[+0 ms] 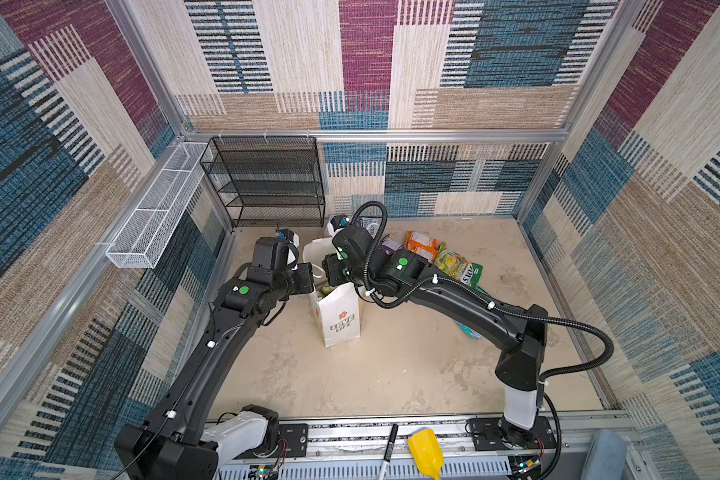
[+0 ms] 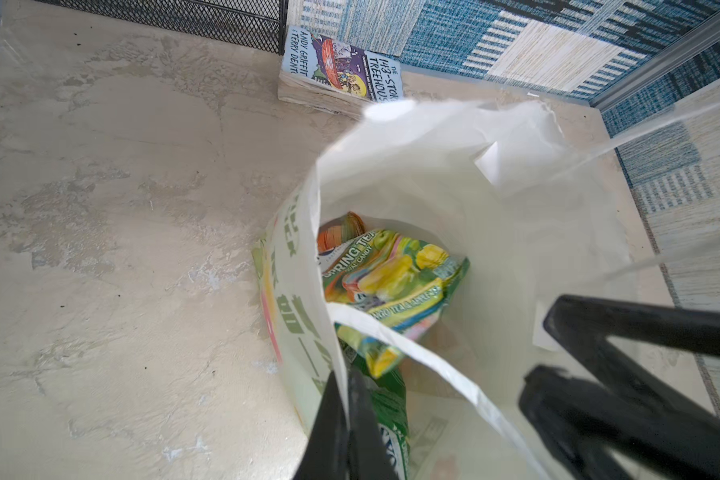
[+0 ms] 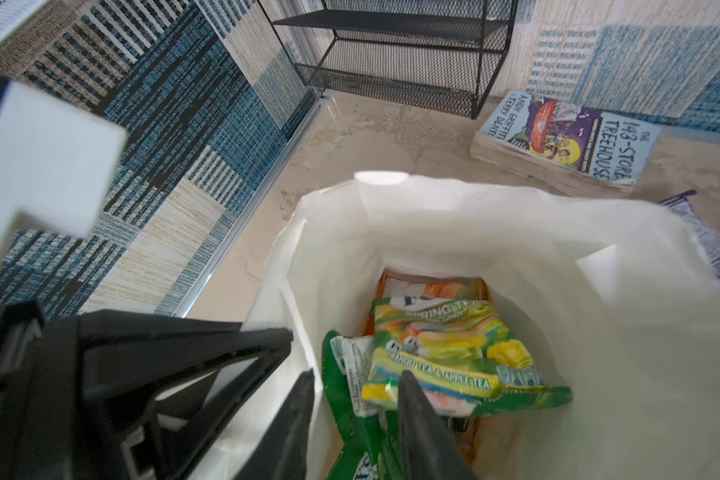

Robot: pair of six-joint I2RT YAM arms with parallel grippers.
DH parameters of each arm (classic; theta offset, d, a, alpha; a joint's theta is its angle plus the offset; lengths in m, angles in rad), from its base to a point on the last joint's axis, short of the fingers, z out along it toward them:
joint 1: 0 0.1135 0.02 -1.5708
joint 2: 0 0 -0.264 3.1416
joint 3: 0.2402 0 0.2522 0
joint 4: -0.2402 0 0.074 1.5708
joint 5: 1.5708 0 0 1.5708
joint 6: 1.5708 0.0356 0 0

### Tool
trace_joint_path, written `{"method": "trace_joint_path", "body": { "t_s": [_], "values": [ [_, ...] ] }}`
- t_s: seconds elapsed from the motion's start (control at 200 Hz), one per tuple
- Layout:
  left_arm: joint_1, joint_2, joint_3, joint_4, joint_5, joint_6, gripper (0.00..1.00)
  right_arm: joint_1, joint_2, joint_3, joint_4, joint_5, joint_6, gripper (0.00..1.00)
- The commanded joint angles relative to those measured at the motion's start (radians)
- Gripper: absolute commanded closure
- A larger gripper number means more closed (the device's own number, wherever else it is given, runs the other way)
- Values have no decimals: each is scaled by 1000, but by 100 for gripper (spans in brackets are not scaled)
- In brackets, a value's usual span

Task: Place the snacks into the paper bag
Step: 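Carry the Fox's bag over the paper bag and open the right gripper, then move the right gripper back to the teal snack bag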

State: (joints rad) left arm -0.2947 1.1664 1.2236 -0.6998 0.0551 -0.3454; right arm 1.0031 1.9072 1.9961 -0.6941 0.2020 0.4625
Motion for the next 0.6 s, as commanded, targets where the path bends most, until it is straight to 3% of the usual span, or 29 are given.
{"method": "trace_joint_path", "body": {
  "t_s": [0.0,0.175,0.335,0.436,0.596],
  "values": [
    [3,0,0,38,-5,-9,100,3,-39,2,36,-20,-26,51],
    [5,3,-1,36,-11,-11,100,3,-150,-36,50,25,-48,23],
    [6,11,4,28,-18,-10,100,3,-285,-107,44,70,-58,5],
    [9,12,6,25,-24,-11,100,0,-394,-194,46,145,-54,0],
    [9,16,6,19,-27,-13,100,-63,-588,-391,52,215,-5,0]
  ]
}}
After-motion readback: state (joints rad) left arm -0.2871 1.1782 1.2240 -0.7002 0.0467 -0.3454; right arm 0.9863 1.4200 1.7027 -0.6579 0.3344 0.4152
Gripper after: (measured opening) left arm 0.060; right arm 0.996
